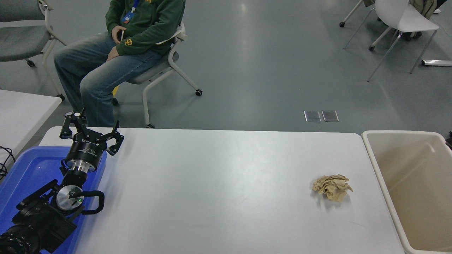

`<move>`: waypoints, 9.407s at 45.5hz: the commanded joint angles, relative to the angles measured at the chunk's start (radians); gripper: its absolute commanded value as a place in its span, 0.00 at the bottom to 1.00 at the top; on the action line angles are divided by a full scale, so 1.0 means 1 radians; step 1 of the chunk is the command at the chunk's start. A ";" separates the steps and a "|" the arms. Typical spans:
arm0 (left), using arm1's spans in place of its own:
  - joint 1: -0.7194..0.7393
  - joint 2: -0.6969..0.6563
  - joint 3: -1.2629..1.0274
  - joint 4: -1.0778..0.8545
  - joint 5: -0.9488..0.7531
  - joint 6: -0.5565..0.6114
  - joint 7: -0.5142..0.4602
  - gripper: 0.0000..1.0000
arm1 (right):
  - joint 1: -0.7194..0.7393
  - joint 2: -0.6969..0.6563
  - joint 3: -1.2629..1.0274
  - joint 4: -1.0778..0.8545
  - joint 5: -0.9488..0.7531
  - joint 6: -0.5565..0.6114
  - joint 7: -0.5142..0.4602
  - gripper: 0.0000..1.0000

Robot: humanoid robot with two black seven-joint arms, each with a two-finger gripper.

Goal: Clean the table surface

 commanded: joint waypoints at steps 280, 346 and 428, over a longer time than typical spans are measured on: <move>0.000 0.000 0.000 -0.001 0.001 -0.002 0.000 1.00 | 0.338 0.046 -0.502 0.869 0.128 0.101 -0.483 0.97; 0.000 0.000 0.000 -0.001 0.001 -0.002 0.000 1.00 | 0.348 0.109 -0.522 0.778 0.027 0.171 -0.479 0.00; 0.000 0.000 0.000 -0.001 0.001 -0.002 0.000 1.00 | 0.789 -0.496 -0.408 1.292 0.036 0.353 -0.474 0.00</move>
